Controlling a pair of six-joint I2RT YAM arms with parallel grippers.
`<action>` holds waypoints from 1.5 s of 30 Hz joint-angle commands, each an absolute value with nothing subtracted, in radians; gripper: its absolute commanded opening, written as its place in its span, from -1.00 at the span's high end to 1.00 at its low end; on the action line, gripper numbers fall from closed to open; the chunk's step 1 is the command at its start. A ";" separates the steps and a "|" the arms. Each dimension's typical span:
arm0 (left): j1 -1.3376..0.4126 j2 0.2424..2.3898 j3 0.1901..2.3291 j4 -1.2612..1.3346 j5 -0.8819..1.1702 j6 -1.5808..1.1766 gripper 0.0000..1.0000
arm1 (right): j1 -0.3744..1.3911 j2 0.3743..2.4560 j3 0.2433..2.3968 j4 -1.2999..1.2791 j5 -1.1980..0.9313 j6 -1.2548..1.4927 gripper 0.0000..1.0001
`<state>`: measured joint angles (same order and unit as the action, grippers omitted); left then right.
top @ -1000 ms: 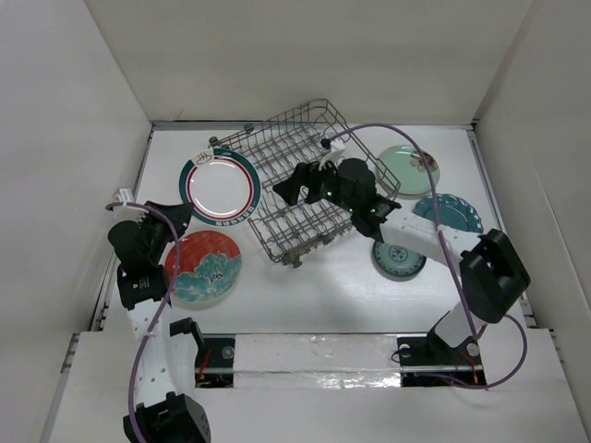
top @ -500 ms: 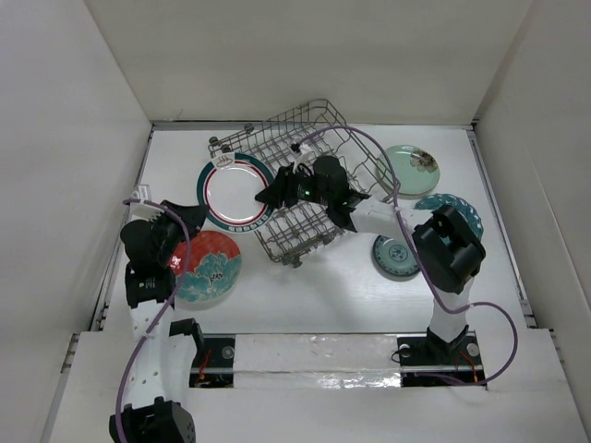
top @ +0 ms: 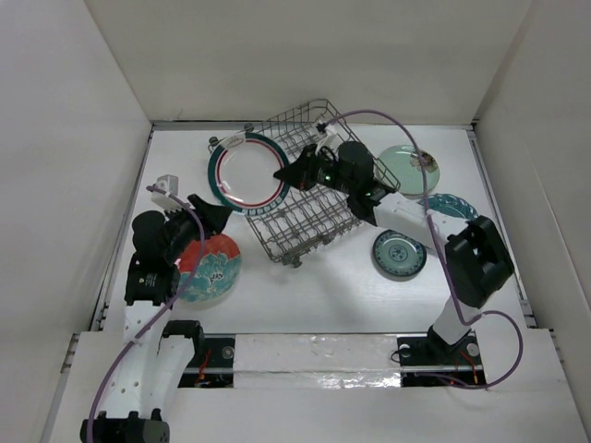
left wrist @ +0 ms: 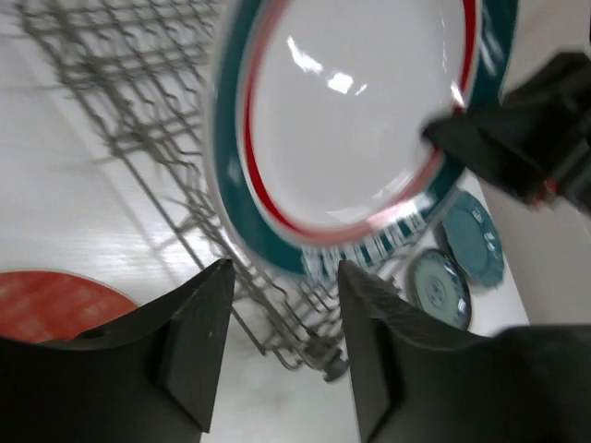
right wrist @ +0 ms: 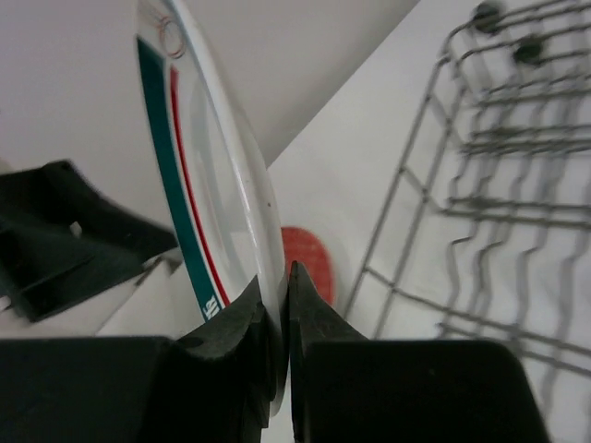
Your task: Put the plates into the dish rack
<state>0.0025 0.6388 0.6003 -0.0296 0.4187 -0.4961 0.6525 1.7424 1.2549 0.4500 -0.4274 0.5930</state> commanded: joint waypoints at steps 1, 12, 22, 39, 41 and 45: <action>-0.105 0.594 0.701 -0.092 0.529 -0.402 0.03 | 0.565 1.652 1.278 0.378 -0.118 0.439 1.00; -0.192 0.434 0.695 -0.118 0.529 -0.322 0.35 | 0.476 1.663 1.394 0.247 0.327 0.020 1.00; -0.192 0.514 0.784 -0.204 0.529 -0.353 0.45 | 0.448 1.828 1.517 0.259 0.446 -0.222 1.00; -0.192 0.517 0.703 -0.156 0.529 -0.327 0.36 | 0.459 1.974 1.531 0.267 0.468 -0.239 1.00; -0.192 0.514 0.701 -0.155 0.529 -0.327 0.36 | 0.472 1.967 1.491 0.293 0.503 -0.258 1.00; -0.192 0.514 0.700 -0.153 0.529 -0.328 0.35 | 0.485 1.941 1.454 0.302 0.540 -0.239 0.92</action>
<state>-0.1886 0.5140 0.7063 -0.2066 0.5156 -0.3401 0.4717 2.0029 1.4734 0.2260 0.4862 -0.2401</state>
